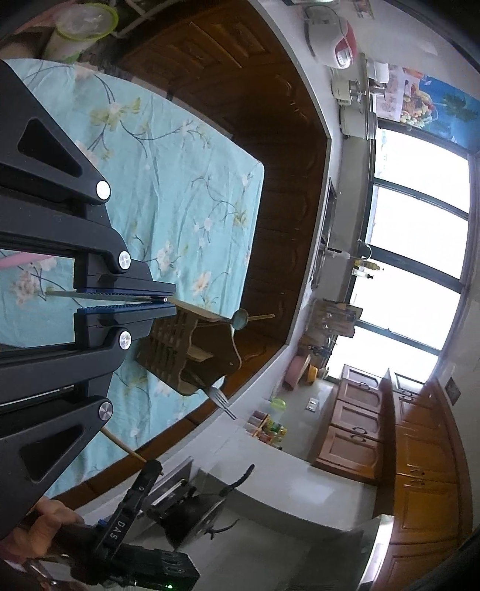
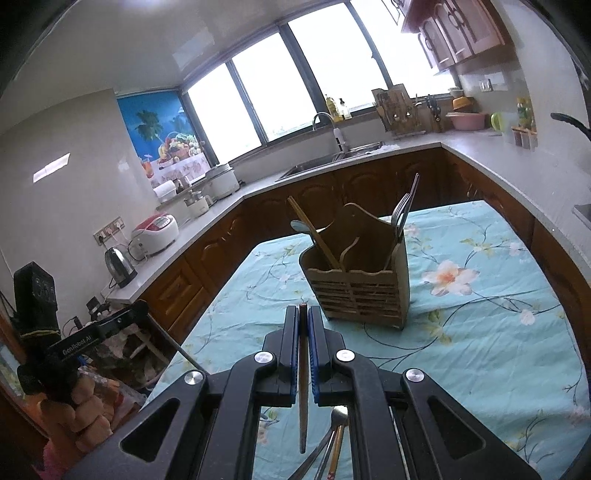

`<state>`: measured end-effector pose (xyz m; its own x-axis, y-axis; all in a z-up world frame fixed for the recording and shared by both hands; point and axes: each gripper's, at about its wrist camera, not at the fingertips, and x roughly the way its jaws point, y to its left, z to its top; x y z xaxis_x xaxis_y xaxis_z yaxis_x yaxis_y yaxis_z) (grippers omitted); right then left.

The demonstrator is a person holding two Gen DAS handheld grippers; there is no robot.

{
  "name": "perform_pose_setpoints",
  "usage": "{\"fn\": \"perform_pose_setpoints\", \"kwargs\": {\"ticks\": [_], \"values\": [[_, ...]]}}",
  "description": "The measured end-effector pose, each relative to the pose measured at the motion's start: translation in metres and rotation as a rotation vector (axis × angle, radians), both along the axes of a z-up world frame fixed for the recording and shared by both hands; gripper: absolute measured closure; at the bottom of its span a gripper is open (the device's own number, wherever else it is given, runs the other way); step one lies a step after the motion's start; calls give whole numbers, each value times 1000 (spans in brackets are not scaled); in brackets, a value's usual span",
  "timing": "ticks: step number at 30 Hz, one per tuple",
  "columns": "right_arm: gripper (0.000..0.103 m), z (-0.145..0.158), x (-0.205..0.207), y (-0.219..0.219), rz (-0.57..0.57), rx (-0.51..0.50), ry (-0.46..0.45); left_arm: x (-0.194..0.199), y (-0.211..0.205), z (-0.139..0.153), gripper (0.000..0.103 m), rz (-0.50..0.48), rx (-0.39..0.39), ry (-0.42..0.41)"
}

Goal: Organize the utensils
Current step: 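Lift both held chopsticks up over the wooden utensil holder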

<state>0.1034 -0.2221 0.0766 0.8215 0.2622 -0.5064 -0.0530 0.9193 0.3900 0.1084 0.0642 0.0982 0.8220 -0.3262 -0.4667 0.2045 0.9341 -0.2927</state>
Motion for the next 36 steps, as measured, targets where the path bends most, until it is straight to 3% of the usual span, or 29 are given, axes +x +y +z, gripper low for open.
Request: {"fn": "perform_pose_setpoints", "kwargs": {"ticks": [22, 36], "values": [[98, 19, 6, -31, -90, 3, -76, 16, 7, 10, 101, 13, -119, -116], [98, 43, 32, -52, -140, -23, -163, 53, 9, 10, 101, 10, -184, -199]]}}
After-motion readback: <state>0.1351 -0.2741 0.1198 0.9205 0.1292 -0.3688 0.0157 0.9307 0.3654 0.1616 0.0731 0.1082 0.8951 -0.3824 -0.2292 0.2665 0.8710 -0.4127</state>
